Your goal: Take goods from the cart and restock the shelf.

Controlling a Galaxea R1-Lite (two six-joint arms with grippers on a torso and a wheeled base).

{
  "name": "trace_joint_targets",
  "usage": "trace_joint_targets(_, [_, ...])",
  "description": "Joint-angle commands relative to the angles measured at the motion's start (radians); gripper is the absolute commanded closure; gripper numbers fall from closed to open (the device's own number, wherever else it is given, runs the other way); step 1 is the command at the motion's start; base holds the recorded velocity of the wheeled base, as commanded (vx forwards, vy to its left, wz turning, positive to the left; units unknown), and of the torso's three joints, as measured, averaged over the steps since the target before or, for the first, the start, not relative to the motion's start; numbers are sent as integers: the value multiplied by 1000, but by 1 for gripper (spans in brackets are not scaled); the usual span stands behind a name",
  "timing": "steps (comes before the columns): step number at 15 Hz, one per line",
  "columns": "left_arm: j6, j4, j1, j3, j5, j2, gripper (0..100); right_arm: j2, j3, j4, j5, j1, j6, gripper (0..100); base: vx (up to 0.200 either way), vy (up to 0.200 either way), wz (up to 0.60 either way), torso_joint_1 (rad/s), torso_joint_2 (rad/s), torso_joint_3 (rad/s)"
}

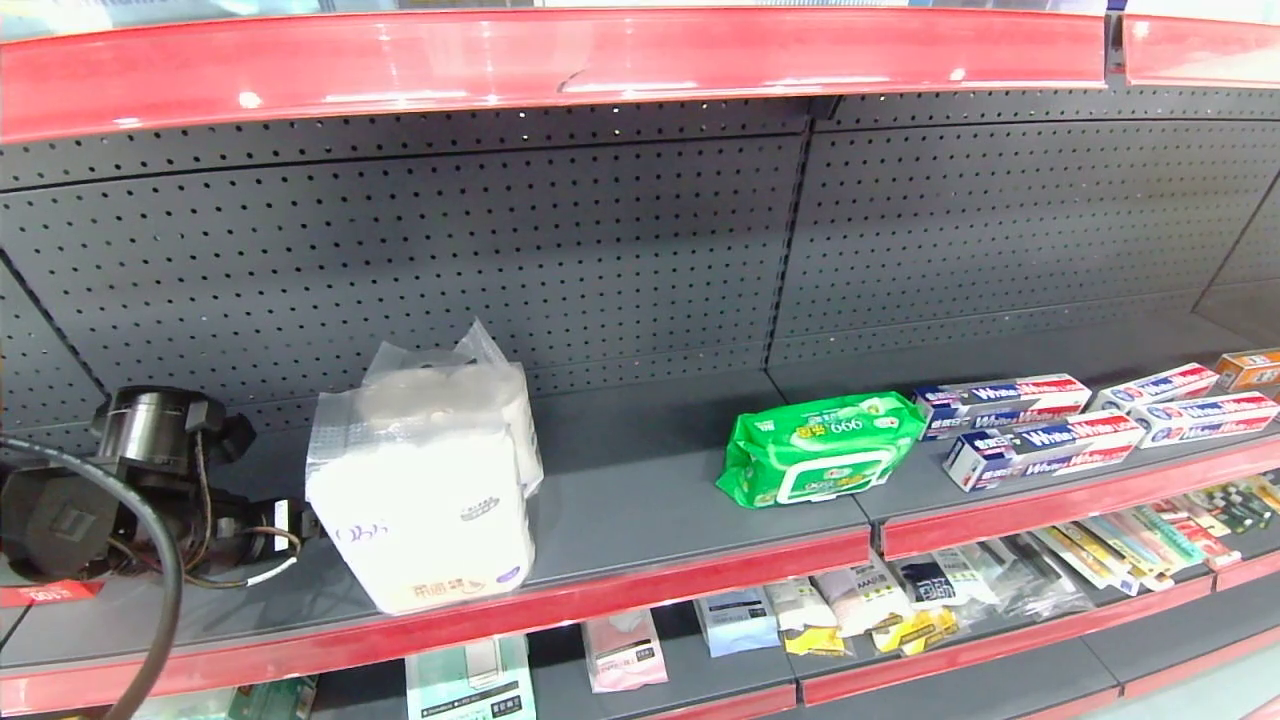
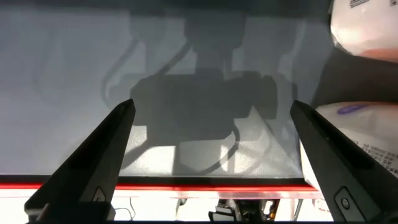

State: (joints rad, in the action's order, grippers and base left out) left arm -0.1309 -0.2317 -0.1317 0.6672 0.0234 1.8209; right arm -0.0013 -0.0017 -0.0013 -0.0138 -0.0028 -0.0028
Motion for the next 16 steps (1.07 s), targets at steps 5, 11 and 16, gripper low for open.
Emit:
trace_joint_targets(5, [-1, 2, 24, 9, 1, 17, 0, 1, 0, 0, 0, 0, 0, 0, 0, 0, 0, 0, 0, 0])
trace_joint_targets(11, [-1, 2, 37, 11, 1, 21, 0, 1, 0, 0, 0, 0, 0, 0, 0, 0, 0, 0, 0, 0])
trace_joint_targets(16, [-1, 0, 52, 18, 0, 28, 0, 1, 0, 0, 0, 0, 0, 0, 0, 0, 0, 0, 0, 0])
